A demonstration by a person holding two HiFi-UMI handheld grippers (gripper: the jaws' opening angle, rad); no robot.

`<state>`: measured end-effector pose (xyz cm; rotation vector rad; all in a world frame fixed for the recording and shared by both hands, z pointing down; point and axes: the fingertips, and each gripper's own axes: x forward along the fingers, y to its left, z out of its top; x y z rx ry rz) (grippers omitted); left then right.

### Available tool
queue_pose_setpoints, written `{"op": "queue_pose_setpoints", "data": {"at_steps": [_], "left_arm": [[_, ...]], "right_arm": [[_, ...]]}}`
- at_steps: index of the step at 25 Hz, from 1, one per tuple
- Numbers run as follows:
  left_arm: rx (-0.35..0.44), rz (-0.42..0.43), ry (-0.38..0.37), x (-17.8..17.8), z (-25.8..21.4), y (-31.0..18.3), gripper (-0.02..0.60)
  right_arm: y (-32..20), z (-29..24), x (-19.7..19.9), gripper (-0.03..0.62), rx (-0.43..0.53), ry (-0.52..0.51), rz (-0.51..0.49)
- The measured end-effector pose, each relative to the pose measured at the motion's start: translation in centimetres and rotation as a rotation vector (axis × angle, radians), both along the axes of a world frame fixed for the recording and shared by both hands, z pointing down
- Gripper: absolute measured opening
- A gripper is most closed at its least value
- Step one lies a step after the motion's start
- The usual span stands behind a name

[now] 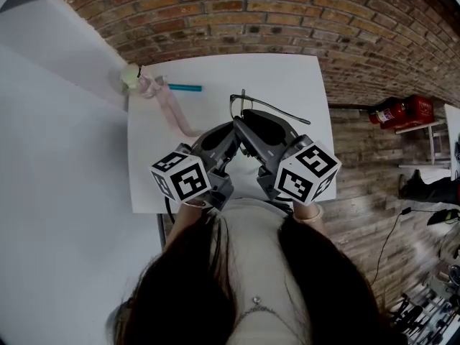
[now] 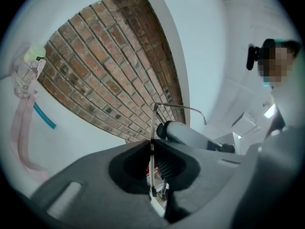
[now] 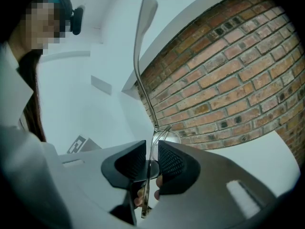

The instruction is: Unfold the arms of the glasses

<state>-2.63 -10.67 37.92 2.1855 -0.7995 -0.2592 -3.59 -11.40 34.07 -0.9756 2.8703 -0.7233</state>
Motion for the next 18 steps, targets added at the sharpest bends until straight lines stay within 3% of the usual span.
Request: {"op": "queue_pose_setpoints", "data": {"at_steps": [18], "left_arm": [[0.018,-0.021,-0.003,-0.29,-0.29,-0.14,0.023]], "right_arm": [[0.05,-0.56,0.27,0.041,0.025,0.000,0.022]]}}
